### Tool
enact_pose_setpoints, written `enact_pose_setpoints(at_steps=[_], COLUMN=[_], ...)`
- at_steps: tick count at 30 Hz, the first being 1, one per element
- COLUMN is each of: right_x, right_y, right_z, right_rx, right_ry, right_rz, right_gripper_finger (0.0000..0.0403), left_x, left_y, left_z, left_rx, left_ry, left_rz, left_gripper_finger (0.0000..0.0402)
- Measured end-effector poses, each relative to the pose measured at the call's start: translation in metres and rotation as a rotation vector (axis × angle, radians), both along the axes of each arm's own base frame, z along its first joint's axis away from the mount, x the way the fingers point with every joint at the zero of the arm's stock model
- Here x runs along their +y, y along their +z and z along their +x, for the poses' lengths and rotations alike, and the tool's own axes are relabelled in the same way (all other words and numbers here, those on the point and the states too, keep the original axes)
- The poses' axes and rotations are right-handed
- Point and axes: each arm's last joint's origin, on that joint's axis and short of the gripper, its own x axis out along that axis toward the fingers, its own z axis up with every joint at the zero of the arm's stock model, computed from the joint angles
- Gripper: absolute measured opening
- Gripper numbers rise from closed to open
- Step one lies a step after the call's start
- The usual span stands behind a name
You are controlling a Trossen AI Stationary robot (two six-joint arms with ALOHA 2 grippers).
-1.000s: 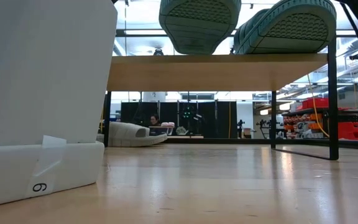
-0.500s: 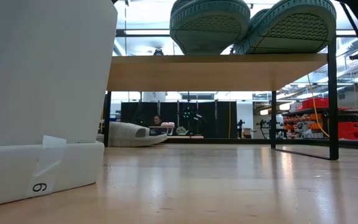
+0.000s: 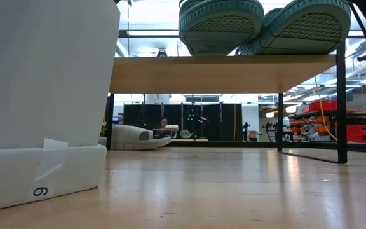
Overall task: Pick and place slides into the shelf
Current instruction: Put the green slide on the shelf
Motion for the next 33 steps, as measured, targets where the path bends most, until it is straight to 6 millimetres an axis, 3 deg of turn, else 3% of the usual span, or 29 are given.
enact_pose_setpoints(at_steps=[33], right_x=[-0.0049], right_y=[-0.0023], right_z=[-0.0025], right_rx=[0.048], right_ry=[-0.048], right_rz=[-0.155], right_gripper_finger=[0.001], left_x=[0.0], left_y=[0.0], left_z=[0.0], left_rx=[0.0], left_ry=[0.001], left_rz=[0.001], left_gripper_finger=[0.0172])
